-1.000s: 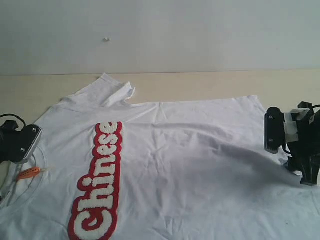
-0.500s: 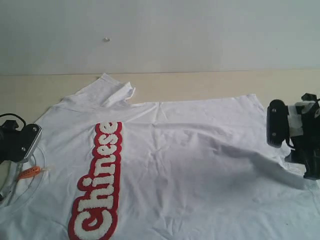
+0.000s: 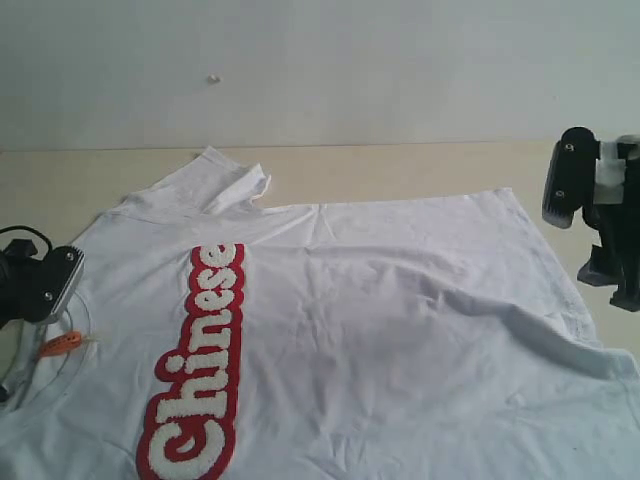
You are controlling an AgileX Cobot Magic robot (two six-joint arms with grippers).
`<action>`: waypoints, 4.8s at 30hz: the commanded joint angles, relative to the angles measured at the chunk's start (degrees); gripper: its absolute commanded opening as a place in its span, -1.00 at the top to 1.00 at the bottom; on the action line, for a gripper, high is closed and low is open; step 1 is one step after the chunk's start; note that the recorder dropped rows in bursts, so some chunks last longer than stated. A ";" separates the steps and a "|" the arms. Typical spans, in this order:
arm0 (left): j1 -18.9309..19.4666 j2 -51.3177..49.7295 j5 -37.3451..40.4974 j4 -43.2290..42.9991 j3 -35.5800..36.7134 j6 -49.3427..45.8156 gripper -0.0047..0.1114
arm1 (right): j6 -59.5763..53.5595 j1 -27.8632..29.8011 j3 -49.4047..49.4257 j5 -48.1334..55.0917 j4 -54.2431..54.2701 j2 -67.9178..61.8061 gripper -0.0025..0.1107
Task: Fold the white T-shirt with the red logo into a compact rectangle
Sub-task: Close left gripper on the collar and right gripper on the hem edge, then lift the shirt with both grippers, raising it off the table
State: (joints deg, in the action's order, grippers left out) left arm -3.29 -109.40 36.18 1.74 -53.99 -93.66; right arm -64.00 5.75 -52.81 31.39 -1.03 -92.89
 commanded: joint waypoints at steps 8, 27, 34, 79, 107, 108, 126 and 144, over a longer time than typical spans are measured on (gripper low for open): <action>-0.65 -3.94 -11.03 9.53 1.82 2.30 -0.68 | -12.93 -0.13 -8.29 15.20 1.92 -14.85 -0.19; -0.65 -3.94 -11.03 9.53 1.82 2.34 -0.68 | -18.33 -0.13 -12.67 10.64 -4.09 -23.70 -0.19; -0.65 -3.94 -11.03 9.53 1.82 2.20 -0.68 | -18.33 -0.02 -12.67 10.08 -7.90 -23.92 -0.19; -0.65 -9.76 -4.45 9.04 1.82 -0.21 0.91 | -17.79 -0.02 -12.67 11.15 3.10 -23.92 -0.19; -0.65 -9.76 -3.54 -2.57 1.82 7.60 0.92 | -17.89 -0.02 -12.67 10.29 5.20 -23.92 -0.19; -0.65 -9.76 -3.54 -2.57 1.82 7.60 0.92 | -18.04 -0.02 -12.67 10.30 5.20 -23.92 -0.19; -0.65 -9.35 -2.86 -2.96 0.70 8.24 0.92 | -17.83 0.24 -12.76 12.23 -5.22 -23.47 0.96; -0.65 9.94 3.25 -9.01 -7.00 17.16 0.92 | -16.46 0.24 -17.67 18.57 -5.01 -6.03 0.96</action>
State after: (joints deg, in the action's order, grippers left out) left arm -4.22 -104.37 37.83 -2.47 -59.12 -79.33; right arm -81.19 5.62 -68.33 46.20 -4.88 -102.52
